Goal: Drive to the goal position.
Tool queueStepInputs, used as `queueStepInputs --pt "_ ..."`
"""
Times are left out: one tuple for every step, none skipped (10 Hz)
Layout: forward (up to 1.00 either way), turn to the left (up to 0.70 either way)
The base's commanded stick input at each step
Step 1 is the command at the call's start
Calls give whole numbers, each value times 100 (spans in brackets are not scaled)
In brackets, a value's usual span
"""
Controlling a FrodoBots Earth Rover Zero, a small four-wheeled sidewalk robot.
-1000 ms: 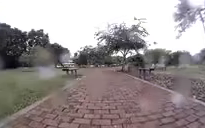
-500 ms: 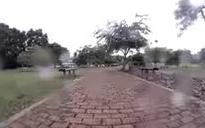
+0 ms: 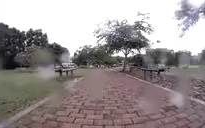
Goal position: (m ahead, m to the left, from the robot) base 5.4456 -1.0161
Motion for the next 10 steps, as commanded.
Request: queueStepInputs --pt "70 0" --pt "70 0" --pt "70 0" --pt "70 0" --pt "70 0" --pt "70 0" --pt "70 0" --pt "70 0" --pt "70 0" --pt "70 0"
